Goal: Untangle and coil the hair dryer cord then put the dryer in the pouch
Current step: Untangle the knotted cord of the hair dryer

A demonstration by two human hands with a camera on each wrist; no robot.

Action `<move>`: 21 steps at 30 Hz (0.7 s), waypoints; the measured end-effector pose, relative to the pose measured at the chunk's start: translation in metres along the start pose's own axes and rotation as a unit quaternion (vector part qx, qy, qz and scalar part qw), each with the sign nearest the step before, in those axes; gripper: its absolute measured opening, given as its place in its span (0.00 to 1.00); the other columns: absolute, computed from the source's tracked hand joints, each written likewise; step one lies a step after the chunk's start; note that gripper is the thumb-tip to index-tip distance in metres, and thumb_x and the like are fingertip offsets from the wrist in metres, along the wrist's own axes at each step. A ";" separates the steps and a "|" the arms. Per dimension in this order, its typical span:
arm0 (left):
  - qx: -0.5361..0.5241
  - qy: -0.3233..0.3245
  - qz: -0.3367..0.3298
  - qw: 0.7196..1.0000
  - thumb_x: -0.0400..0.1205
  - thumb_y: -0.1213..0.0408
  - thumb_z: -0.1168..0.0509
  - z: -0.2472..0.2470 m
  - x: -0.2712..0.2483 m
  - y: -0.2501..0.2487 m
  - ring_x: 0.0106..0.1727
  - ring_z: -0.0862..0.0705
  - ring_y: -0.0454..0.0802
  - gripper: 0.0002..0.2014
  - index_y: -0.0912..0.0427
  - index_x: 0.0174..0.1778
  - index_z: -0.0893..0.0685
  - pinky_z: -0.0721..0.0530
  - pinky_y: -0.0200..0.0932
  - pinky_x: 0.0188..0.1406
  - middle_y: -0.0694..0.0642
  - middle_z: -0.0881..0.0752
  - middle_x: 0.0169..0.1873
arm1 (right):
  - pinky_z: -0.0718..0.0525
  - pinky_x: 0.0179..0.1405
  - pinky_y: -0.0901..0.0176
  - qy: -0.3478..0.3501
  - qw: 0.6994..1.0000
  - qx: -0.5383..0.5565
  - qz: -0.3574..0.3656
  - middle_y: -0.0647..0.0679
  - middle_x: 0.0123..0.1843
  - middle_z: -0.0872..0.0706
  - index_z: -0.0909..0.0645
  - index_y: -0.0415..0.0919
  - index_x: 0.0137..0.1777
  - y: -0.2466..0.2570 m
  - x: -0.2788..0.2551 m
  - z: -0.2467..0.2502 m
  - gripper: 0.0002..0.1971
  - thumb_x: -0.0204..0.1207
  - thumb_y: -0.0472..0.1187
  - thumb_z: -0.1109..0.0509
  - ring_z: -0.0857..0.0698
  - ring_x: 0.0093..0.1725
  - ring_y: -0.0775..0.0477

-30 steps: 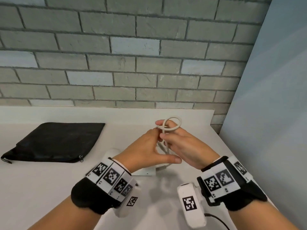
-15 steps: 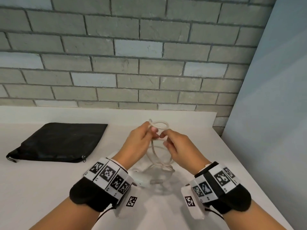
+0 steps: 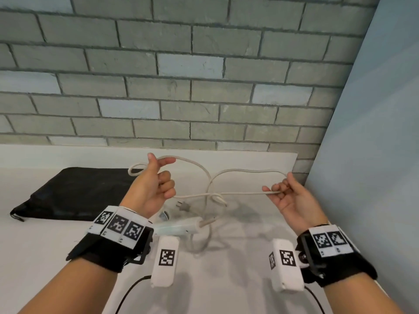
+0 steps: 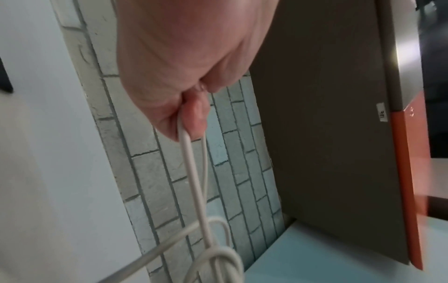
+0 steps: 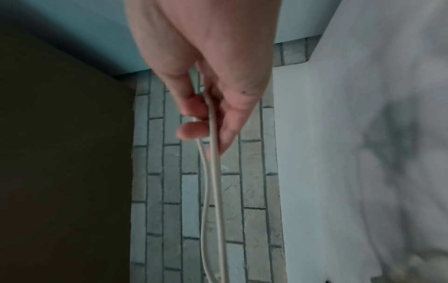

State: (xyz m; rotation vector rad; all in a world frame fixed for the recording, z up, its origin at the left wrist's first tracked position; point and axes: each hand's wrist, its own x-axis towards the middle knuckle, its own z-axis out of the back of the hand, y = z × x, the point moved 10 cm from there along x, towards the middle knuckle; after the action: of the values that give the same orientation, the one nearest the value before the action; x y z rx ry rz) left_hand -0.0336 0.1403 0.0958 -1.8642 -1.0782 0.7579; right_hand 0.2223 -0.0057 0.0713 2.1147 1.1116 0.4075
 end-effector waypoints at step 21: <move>0.255 0.189 -0.057 0.946 0.84 0.45 0.55 -0.080 -0.030 0.008 0.20 0.45 0.42 0.18 0.53 0.43 0.27 0.46 0.32 0.17 0.49 0.32 0.27 | 0.25 0.54 0.50 0.379 0.342 -0.845 0.159 0.43 0.59 0.21 0.23 0.48 0.66 -0.113 -0.042 -0.091 0.17 0.77 0.37 0.36 0.24 0.58 0.40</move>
State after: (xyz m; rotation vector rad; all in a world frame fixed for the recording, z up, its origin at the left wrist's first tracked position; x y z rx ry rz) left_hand 0.0202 0.0826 0.1295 -1.4103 -0.6580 0.5190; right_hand 0.0801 0.0435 0.0565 -0.0201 0.0395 1.7964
